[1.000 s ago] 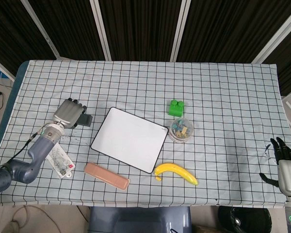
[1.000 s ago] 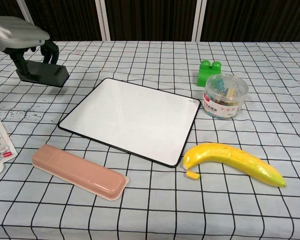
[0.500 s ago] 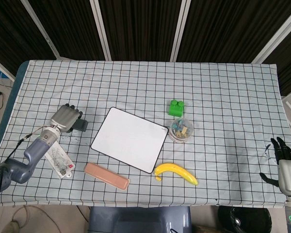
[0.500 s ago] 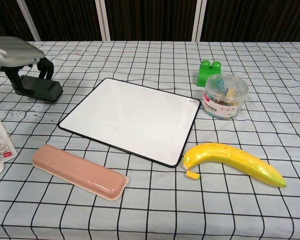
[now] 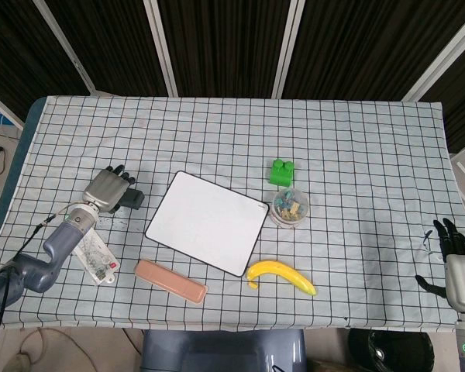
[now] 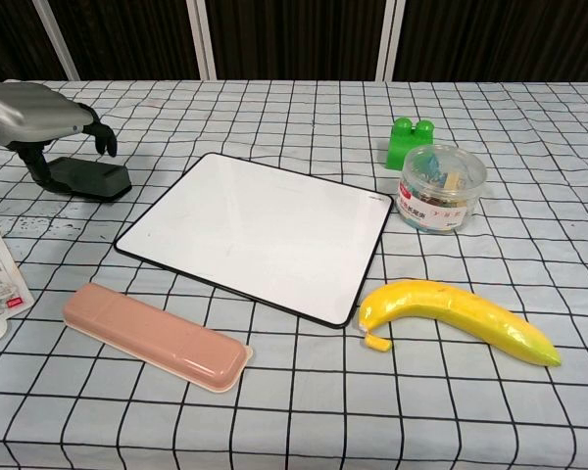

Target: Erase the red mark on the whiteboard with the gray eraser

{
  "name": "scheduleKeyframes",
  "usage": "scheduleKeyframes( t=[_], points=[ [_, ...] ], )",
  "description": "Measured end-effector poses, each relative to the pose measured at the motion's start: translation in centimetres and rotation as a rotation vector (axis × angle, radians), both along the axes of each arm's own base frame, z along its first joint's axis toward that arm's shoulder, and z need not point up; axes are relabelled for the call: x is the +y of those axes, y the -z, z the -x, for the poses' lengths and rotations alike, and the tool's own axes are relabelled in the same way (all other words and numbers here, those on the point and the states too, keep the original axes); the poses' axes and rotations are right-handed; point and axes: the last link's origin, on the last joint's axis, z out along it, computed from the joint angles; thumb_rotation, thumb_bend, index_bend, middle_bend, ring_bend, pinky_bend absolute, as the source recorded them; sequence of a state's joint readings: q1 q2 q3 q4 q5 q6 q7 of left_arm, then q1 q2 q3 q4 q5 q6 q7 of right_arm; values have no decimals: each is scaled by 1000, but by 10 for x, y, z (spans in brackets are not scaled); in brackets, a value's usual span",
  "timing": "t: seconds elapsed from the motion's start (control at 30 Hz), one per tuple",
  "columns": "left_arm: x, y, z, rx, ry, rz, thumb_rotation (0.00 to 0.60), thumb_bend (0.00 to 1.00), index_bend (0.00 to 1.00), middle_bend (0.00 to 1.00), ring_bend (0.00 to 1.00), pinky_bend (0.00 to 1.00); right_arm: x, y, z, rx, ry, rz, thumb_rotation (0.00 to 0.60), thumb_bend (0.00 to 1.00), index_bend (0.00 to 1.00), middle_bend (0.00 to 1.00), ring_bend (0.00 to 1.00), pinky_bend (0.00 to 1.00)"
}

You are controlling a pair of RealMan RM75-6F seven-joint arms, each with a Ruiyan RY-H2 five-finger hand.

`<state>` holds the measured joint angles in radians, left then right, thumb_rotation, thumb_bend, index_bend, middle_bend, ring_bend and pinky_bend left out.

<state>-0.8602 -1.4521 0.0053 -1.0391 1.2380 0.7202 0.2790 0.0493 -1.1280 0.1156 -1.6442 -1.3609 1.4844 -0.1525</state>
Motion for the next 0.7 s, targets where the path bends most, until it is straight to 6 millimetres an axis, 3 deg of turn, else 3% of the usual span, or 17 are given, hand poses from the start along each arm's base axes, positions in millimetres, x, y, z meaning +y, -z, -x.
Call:
scheduleKeyframes(
  t=[0.17,0.37,0.7],
  points=[
    [-3,-3,1,24,-20,8,600,109,0,79,0,209,0,1,0,2,0,-1,600,30,0,84,168,183],
    [-8,-10,-12,-12,-7,-4,600,112,0,93,0,203,0,0,0,1,3,2,600,30,0,84,168,183],
    [-33,-64,-41,-75,22,-138,600,132,0,85,0,155,-1,-1,0,6,-2,5,600,30,0,84,168,183]
  ],
)
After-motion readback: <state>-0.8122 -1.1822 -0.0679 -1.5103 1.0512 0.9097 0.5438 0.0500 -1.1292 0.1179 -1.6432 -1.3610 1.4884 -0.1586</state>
